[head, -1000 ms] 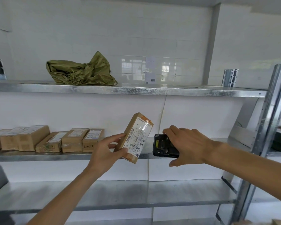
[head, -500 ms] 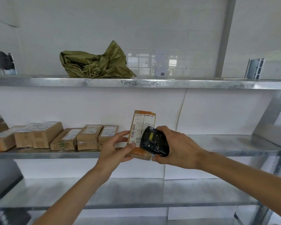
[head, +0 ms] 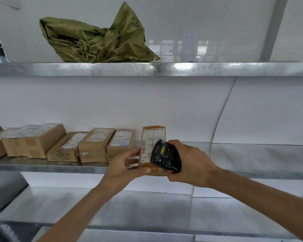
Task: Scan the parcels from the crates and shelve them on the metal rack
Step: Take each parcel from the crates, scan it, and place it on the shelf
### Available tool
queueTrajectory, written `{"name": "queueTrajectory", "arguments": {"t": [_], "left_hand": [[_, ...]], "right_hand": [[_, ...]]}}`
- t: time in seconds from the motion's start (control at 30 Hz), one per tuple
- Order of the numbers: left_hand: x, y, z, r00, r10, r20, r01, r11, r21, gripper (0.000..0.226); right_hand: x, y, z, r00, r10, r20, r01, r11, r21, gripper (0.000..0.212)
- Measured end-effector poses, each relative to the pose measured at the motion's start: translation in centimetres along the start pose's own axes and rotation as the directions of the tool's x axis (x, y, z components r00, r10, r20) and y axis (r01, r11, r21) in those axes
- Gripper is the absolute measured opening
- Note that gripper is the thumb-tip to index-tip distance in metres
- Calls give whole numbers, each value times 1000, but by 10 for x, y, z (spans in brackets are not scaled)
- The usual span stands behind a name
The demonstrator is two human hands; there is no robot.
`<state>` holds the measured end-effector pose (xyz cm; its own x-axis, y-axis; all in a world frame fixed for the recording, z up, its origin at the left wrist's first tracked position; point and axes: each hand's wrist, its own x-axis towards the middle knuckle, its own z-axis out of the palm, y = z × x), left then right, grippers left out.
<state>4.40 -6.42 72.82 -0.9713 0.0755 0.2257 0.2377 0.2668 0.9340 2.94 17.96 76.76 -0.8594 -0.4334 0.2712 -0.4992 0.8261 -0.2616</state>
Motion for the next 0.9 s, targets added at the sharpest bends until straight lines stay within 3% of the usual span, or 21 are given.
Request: {"name": "queueTrajectory", "arguments": {"t": [0.23, 0.47, 0.9], "left_hand": [[42, -44, 4, 999, -51, -9, 52, 993, 104, 77], [63, -74, 2, 995, -88, -51, 96, 979, 179, 63], [88, -91, 9, 982, 79, -170, -8, 922, 386, 32]], "right_hand": [[52, 40, 49, 996, -5, 90, 0, 998, 58, 83], [85, 52, 84, 993, 9, 114, -18, 997, 75, 78], [120, 66, 106, 995, 44, 86, -52, 994, 99, 77]]}}
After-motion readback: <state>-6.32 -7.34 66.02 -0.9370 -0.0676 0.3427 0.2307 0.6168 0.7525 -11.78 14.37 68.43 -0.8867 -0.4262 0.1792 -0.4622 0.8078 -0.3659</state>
